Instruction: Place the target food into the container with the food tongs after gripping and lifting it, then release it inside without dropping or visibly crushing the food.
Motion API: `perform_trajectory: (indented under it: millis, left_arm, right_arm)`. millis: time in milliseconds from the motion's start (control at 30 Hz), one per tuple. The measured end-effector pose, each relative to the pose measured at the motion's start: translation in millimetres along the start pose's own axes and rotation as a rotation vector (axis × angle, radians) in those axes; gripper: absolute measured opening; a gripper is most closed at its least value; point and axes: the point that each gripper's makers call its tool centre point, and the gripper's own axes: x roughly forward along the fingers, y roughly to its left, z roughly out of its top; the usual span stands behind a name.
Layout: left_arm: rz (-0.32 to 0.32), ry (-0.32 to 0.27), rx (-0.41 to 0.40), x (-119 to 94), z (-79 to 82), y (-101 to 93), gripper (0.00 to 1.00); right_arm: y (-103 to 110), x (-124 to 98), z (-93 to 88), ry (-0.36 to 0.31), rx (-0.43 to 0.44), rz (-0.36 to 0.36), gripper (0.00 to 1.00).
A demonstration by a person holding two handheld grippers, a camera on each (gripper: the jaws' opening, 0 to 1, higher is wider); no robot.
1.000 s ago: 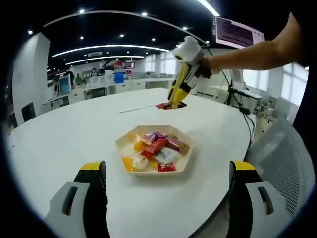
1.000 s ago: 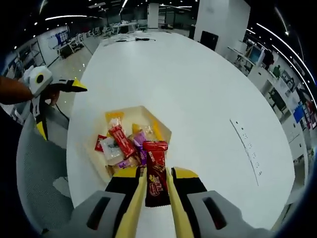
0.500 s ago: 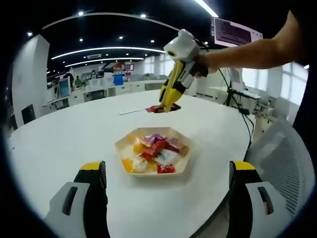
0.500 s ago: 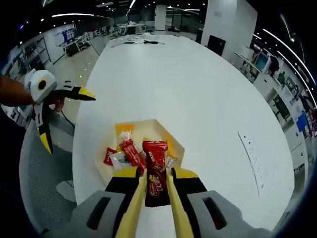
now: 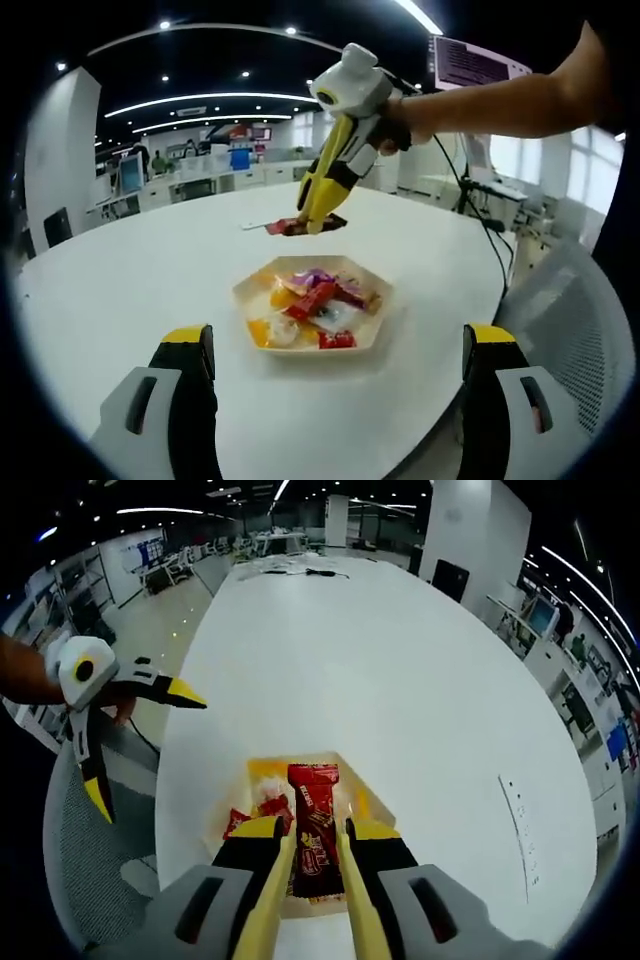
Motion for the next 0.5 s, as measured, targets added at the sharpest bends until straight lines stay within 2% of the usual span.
perform_trajectory:
  millis: [333,500]
  left_arm:
    - [0.003,-0.006,-0.005,0.0,1.5,0.6,1.00]
    - [0.013,-0.011,0.000,-0.7,2.5,3.0,1.00]
  right_arm:
    - [2.0,2.1,5.3,-0.004,-0.017,0.013,0.25]
    - [0.6,0.2,9.1,-0.035,-0.049,0.016,0.27]
